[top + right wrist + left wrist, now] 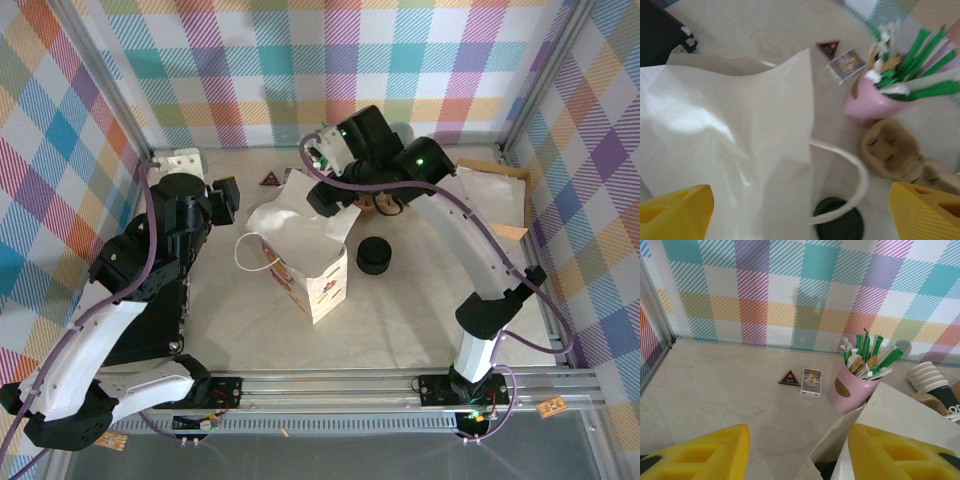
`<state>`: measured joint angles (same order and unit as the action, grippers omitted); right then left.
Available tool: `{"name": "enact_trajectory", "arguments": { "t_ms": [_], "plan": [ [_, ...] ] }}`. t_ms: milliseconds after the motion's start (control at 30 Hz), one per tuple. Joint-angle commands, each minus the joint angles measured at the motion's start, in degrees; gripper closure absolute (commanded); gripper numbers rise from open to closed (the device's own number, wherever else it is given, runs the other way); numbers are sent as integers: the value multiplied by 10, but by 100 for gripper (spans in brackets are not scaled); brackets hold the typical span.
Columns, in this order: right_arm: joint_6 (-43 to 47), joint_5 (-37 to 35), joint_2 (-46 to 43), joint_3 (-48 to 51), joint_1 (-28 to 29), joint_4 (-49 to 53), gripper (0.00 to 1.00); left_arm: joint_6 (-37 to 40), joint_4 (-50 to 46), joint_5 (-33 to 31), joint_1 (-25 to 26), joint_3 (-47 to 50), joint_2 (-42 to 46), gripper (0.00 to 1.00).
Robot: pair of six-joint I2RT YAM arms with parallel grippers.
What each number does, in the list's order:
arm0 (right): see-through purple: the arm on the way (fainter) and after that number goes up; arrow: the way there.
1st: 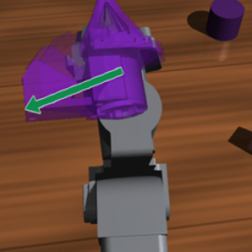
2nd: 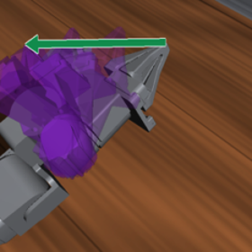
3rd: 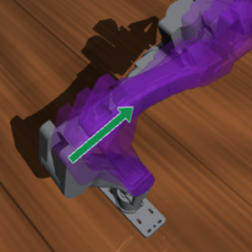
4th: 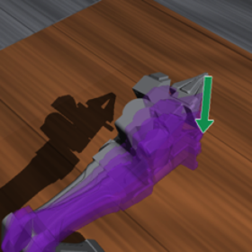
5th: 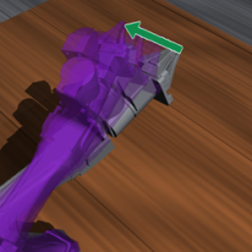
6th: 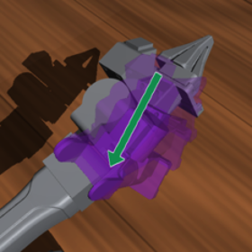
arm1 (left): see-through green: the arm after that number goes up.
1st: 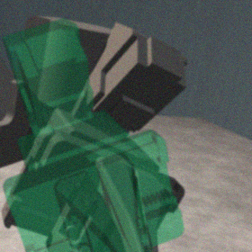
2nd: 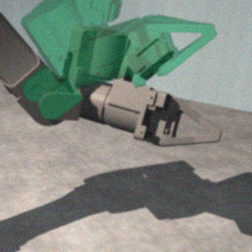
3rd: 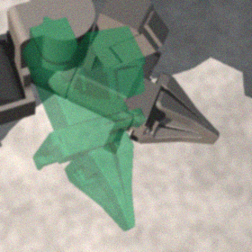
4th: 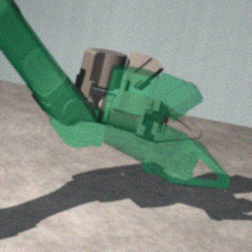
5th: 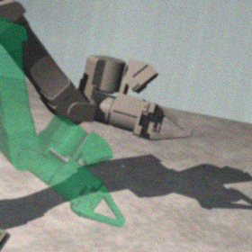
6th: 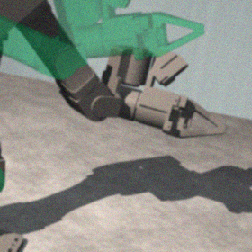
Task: Pack the takeout coffee
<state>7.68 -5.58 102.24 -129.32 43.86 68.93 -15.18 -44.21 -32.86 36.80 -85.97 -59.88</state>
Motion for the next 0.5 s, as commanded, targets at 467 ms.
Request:
{"name": "enact_trajectory", "arguments": {
  "t_ms": [467],
  "plan": [
    [-130,57,-1,51,-29,53,10,1,-1,29,-10,13,19,46]
  ]
}}
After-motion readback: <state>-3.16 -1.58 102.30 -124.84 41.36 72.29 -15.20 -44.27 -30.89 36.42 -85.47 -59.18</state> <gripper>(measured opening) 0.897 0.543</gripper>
